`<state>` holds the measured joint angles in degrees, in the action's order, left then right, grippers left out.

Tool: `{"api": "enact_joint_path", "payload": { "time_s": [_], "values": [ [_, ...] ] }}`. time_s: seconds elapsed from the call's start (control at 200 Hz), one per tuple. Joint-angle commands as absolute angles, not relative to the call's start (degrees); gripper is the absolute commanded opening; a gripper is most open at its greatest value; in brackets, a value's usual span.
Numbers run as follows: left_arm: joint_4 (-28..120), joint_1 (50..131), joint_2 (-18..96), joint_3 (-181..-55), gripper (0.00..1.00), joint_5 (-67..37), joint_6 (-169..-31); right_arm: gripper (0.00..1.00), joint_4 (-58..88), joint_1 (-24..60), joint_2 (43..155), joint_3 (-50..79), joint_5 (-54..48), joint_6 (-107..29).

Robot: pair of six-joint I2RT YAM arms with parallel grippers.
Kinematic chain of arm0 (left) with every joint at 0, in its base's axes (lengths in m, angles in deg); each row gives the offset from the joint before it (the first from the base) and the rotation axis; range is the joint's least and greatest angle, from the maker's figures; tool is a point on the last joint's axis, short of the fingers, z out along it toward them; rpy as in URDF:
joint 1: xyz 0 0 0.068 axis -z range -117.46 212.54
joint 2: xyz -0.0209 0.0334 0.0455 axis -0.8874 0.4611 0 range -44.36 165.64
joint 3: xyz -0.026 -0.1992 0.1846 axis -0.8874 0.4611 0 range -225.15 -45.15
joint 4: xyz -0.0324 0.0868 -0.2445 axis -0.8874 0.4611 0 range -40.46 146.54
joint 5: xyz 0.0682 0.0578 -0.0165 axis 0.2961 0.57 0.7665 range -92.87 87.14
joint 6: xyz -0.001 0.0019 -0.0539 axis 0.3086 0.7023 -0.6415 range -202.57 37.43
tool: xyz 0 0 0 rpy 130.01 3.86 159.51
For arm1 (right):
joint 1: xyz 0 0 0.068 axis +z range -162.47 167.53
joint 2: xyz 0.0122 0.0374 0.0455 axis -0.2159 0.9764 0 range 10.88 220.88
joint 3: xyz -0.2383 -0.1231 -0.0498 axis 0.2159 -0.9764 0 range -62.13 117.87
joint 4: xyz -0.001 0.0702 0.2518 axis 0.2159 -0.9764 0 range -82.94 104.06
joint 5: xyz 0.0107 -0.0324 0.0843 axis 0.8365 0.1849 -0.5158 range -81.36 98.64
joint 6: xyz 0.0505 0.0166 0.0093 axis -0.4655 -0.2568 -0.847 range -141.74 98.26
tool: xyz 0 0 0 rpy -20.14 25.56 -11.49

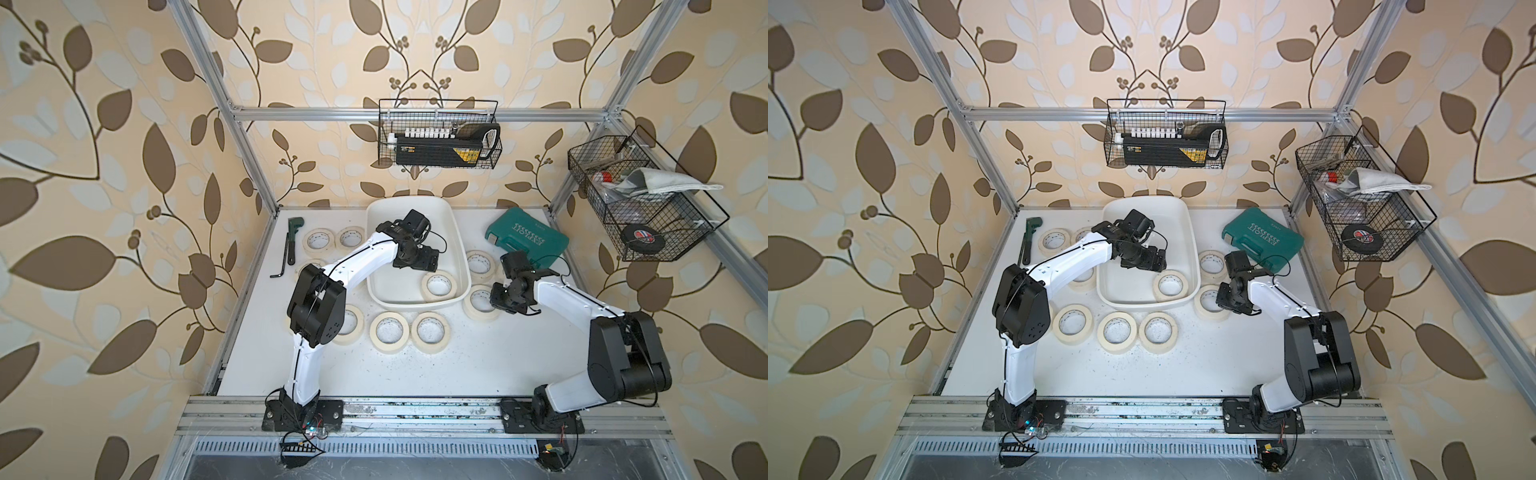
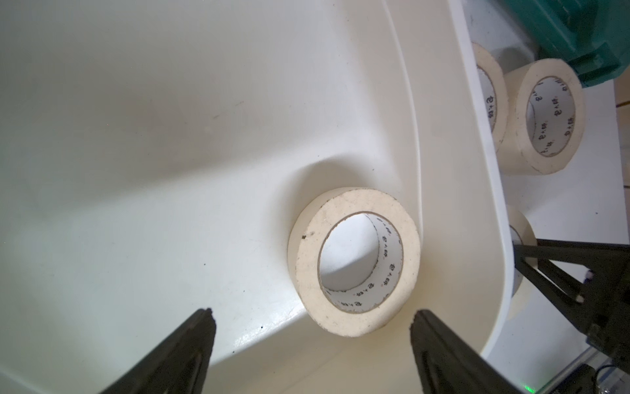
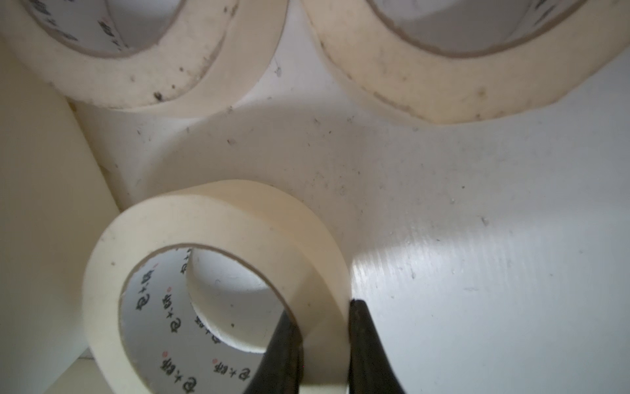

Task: Take out the art tape in the storage box
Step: Place the art tape at the center of the board.

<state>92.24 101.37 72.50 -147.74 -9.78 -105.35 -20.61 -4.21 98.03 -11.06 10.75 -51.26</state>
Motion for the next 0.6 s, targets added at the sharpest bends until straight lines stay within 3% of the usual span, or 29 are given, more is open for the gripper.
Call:
{"api": "enact_joint_path", "payload": {
  "time_s": [0.0, 0.21, 0.425, 0.595],
  "values": [
    [93.6, 101.3, 73.8, -150.0, 0.88, -12.7, -105.0, 0.09, -18.8, -3.9, 99.0, -11.0, 11.7, -51.0],
    [93.8, 101.3, 76.3, -150.3, 0.80, -16.0, -104.4, 0.24, -19.4, -3.5, 100.1, -10.3, 11.6, -50.9],
    [94.1, 101.3, 77.9, -150.3, 0.79, -16.6, -103.2, 0.39, -21.7, -3.4, 98.7, -9.0, 11.9, -50.6],
    [94.3, 101.4, 79.1, -150.4, 0.78, -16.7, -102.6, 0.43, -24.2, -3.4, 95.7, -7.3, 12.0, -50.3]
  ]
}}
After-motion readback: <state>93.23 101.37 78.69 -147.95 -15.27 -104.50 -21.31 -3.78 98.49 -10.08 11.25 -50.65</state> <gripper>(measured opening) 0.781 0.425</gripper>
